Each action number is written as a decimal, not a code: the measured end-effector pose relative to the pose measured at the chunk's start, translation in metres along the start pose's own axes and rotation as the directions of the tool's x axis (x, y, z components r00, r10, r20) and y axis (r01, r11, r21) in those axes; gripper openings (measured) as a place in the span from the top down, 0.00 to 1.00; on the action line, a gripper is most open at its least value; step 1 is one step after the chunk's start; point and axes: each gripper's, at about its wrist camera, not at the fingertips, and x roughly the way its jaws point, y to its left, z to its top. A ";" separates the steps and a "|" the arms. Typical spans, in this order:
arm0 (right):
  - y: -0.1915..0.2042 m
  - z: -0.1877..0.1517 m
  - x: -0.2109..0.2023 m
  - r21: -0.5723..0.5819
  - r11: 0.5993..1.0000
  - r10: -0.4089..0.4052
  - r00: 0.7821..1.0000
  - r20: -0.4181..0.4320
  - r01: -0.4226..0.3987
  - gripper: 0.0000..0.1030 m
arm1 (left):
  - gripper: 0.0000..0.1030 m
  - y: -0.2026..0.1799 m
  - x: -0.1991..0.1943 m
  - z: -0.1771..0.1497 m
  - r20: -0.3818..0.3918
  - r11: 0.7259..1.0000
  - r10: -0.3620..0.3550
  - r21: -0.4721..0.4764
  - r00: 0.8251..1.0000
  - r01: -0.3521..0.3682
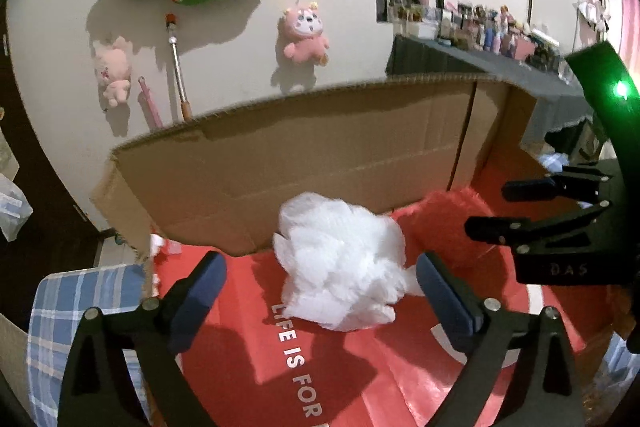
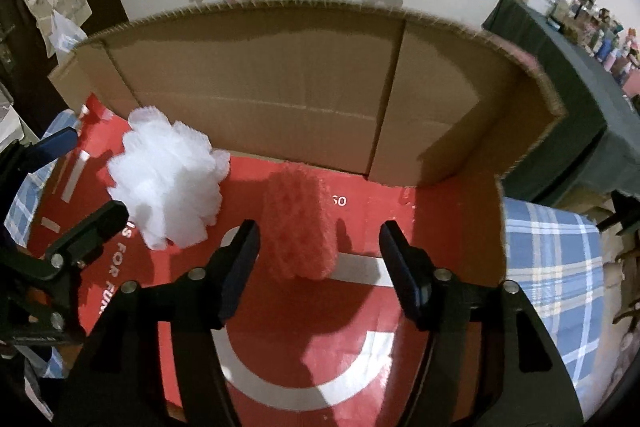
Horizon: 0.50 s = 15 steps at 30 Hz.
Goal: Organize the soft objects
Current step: 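Open both tools to release the puffs inside the box, then withdraw both tools from the box back toward the remaining items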
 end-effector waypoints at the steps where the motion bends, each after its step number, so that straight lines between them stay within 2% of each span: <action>1: 0.000 -0.001 -0.007 0.000 1.000 -0.002 1.000 0.010 0.002 0.40 | 0.01 0.001 -0.007 0.001 0.017 1.000 0.002 -0.010 1.000 -0.002; 5: 0.004 -0.001 -0.034 0.002 1.000 -0.004 0.998 0.056 0.004 0.39 | 0.00 0.002 -0.031 0.004 0.070 0.999 0.002 -0.035 0.998 0.001; 8: 0.006 -0.003 -0.058 0.004 1.000 -0.003 0.995 0.097 0.003 0.31 | 0.00 -0.001 -0.052 0.006 0.101 0.999 0.007 -0.044 0.995 -0.002; 15: 0.011 -0.020 -0.127 -0.008 1.000 -0.005 0.976 0.218 0.006 0.29 | 0.00 -0.009 -0.111 0.002 0.187 0.998 0.020 -0.063 0.982 -0.008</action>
